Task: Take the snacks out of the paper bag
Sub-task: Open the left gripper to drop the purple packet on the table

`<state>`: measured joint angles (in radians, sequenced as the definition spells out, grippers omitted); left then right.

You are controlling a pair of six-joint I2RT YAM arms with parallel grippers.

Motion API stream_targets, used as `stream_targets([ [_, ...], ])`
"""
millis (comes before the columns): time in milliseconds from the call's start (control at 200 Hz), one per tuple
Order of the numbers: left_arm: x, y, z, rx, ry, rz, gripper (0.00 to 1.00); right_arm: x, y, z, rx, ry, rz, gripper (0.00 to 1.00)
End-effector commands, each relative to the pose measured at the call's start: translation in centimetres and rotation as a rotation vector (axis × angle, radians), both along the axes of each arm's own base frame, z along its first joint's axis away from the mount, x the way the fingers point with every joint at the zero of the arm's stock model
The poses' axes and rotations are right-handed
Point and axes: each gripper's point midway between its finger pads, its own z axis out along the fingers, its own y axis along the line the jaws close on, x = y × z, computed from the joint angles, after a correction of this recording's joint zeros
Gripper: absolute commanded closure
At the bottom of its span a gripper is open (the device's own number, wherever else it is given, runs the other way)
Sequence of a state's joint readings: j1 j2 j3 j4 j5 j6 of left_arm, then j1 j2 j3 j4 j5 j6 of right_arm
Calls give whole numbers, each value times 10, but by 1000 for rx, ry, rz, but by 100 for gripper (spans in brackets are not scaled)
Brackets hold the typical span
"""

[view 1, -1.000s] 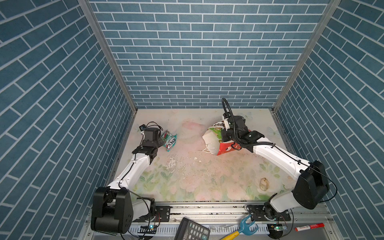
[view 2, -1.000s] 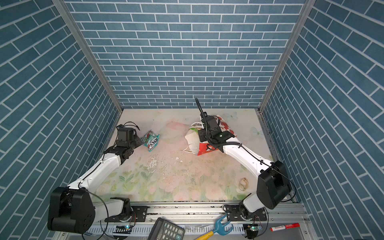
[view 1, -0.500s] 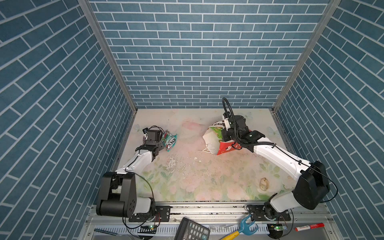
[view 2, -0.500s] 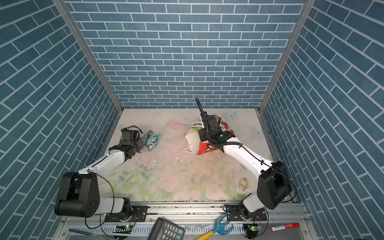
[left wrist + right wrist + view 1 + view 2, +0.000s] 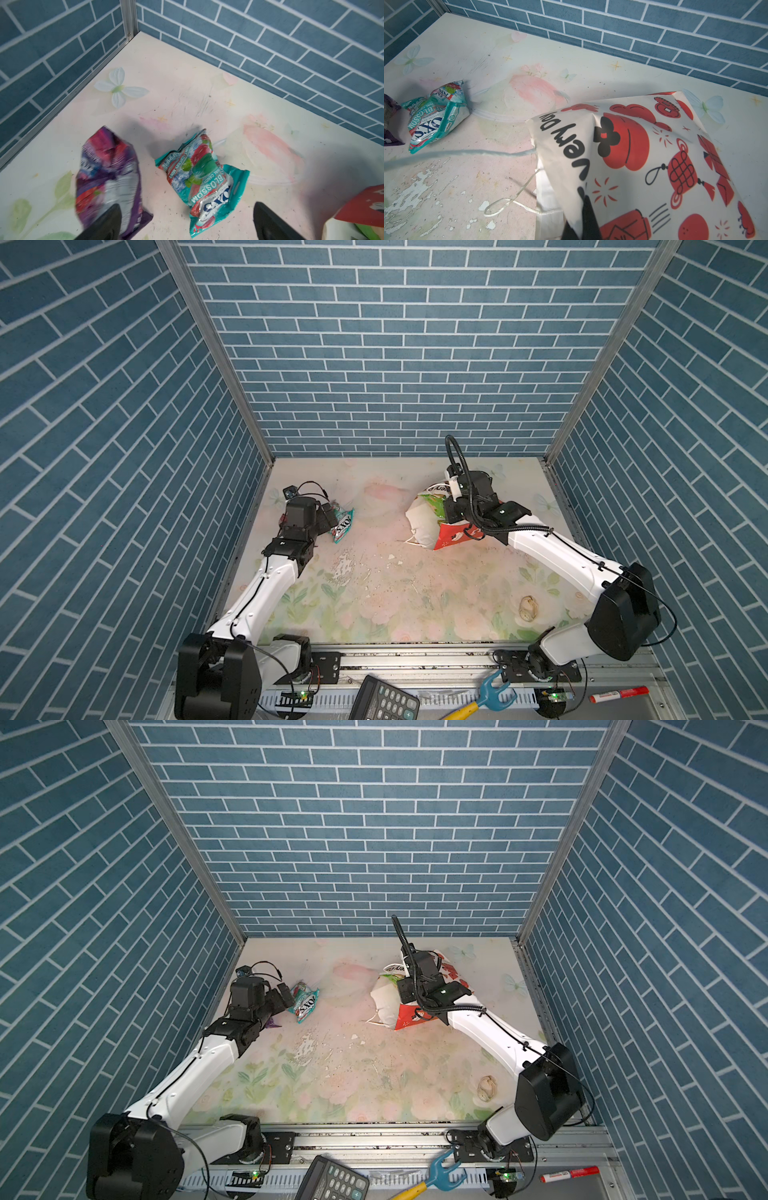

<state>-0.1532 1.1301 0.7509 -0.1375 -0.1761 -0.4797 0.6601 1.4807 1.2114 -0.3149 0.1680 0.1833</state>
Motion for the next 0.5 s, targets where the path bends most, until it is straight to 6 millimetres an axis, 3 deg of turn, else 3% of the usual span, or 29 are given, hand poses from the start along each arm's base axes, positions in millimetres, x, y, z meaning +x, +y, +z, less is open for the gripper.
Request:
stream_targets([
  [0,-6,-20,3,1,-11,-85,1,-3,-1,23,51,-43,2,100],
  [185,-11,-58,17,-6,-48,-211,1,-7,-2,26,70,-39,-8,100],
  [495,-17,-108,22,-32,-57,-364,1,-11,-2,30,108,-22,-16,100],
])
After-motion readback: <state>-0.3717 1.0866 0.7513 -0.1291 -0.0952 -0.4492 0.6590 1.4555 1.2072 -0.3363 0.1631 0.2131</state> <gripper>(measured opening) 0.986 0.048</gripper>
